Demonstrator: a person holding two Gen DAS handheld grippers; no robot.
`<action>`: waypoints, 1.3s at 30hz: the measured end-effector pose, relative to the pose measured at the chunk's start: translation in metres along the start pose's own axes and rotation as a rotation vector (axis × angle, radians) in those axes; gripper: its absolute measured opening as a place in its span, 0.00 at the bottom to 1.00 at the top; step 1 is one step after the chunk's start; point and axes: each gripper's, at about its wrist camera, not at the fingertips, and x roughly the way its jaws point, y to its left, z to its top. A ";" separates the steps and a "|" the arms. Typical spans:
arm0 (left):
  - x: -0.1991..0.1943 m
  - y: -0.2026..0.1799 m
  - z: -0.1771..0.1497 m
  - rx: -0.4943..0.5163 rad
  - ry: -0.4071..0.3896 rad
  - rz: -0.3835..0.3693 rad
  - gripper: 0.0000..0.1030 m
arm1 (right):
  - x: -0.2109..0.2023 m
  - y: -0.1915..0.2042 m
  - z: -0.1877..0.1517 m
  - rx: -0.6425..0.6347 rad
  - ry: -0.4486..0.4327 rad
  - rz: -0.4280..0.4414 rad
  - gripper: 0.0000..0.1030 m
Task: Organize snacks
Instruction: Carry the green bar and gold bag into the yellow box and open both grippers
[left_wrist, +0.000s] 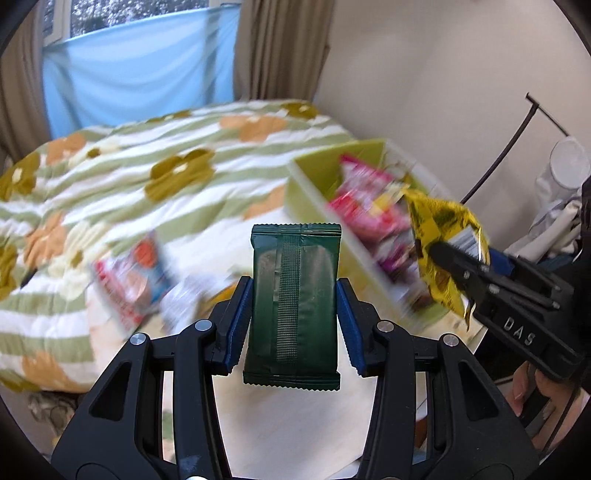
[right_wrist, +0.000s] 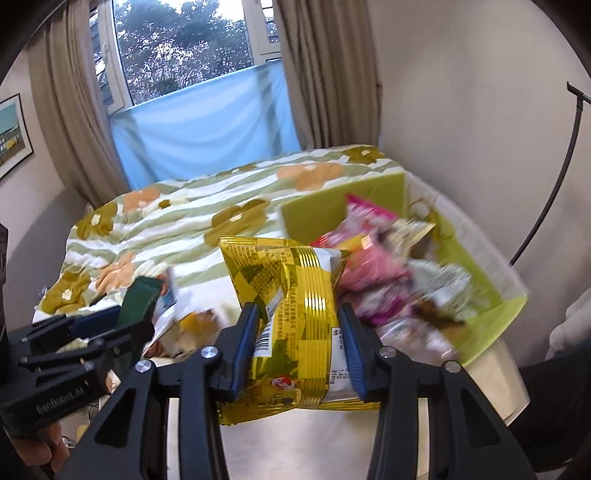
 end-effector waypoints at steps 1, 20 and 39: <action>0.004 -0.011 0.008 -0.001 -0.007 -0.006 0.40 | -0.001 -0.009 0.005 -0.003 0.001 0.001 0.39; 0.160 -0.207 0.059 -0.005 0.118 0.035 0.82 | 0.019 -0.189 0.060 -0.024 0.052 0.062 0.39; 0.123 -0.150 0.036 -0.122 0.112 0.270 0.99 | 0.095 -0.173 0.081 -0.141 0.183 0.258 0.40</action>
